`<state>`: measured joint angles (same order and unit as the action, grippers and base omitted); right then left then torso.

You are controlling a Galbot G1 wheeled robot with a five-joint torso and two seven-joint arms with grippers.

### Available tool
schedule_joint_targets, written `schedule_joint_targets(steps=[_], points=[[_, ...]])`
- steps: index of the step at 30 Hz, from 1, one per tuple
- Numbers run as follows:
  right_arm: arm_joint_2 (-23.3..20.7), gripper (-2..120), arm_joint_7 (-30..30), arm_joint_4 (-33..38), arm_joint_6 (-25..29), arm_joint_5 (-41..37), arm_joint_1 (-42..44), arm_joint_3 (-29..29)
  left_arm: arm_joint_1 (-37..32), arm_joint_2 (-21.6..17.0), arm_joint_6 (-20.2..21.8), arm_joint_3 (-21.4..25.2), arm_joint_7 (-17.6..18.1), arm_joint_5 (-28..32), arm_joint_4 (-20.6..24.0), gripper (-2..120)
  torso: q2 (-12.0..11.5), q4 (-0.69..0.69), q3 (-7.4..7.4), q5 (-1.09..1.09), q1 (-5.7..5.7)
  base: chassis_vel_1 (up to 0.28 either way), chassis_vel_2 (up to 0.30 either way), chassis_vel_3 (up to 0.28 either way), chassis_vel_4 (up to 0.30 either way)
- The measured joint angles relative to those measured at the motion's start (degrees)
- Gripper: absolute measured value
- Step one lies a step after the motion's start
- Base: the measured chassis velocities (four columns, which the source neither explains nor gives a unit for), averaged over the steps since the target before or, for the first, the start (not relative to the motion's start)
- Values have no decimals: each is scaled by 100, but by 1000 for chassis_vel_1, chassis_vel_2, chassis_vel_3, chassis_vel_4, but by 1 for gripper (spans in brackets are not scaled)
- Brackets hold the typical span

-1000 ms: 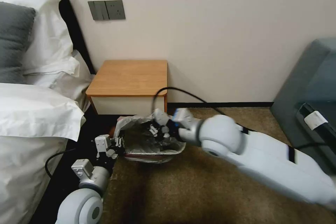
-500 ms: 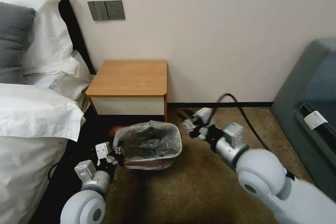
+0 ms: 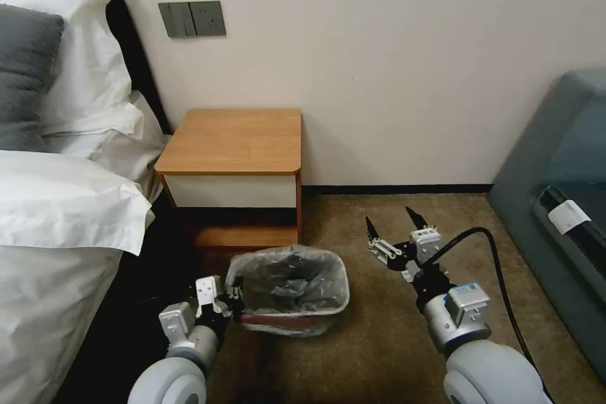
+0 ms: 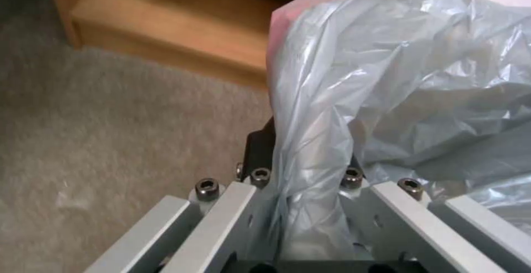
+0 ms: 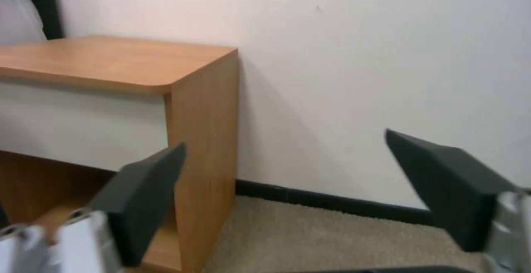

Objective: Pick up the garbage bag from the table and place it over the trash can.

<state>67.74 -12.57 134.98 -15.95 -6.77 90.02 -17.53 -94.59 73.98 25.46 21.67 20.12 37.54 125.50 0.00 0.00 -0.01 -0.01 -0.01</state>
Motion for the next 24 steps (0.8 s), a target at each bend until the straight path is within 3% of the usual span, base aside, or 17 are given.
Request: schedule_joint_targets(steps=[13,24], points=[[106,100,-42,-107,99,44,-34,85,-320,137,-74,-165,105,-250,-37,6,0,1,0,1,0,0,0,0,0],[175,100,-28,-134,72,60,-62,236,-258,185,-215,-358,301,-483,-346,7,0,1,0,1,0,0,0,0,0]])
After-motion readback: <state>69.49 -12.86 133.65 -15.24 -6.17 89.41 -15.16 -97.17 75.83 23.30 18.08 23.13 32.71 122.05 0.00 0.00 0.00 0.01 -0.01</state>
